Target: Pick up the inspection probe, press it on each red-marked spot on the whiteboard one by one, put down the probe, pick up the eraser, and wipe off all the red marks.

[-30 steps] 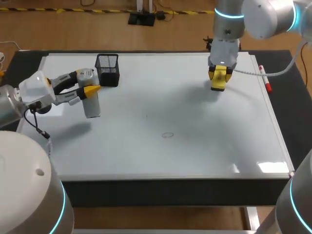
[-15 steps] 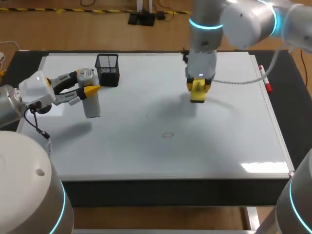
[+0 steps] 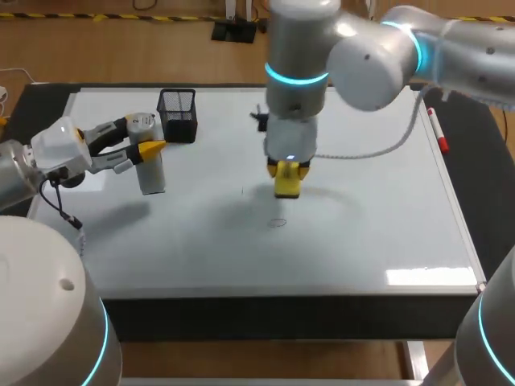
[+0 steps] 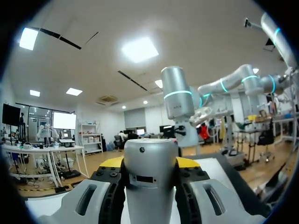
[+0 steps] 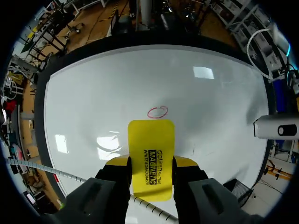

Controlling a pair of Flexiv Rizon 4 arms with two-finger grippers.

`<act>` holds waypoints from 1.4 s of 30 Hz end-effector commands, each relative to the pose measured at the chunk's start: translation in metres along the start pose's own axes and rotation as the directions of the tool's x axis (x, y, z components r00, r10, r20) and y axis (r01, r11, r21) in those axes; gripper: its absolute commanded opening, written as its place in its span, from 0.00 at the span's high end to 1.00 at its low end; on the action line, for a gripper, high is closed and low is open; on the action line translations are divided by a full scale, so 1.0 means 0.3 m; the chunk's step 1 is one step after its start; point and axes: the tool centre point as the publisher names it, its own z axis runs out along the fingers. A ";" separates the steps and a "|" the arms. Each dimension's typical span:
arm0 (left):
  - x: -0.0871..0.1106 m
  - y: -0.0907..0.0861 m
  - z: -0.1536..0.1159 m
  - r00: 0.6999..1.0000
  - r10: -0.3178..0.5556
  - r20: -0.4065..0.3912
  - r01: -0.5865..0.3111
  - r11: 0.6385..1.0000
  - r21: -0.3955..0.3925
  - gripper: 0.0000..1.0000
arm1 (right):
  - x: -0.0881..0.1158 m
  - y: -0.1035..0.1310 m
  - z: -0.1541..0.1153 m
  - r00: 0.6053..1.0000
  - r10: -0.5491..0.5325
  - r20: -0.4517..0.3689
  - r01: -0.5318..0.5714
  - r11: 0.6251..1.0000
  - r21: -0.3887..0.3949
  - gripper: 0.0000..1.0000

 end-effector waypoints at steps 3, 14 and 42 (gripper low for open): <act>0.000 -0.003 -0.001 1.000 0.001 -0.001 -0.001 1.000 0.001 1.00 | -0.086 0.092 0.046 0.999 -0.033 0.011 0.032 0.998 0.045 1.00; 0.000 -0.003 -0.001 1.000 0.001 -0.001 -0.001 1.000 0.001 1.00 | -0.149 0.198 0.099 0.995 -0.092 0.032 0.091 0.995 0.035 1.00; 0.000 -0.003 -0.001 1.000 0.001 -0.001 -0.001 1.000 0.001 1.00 | -0.142 0.205 0.222 0.990 -0.138 0.016 0.138 0.990 -0.017 1.00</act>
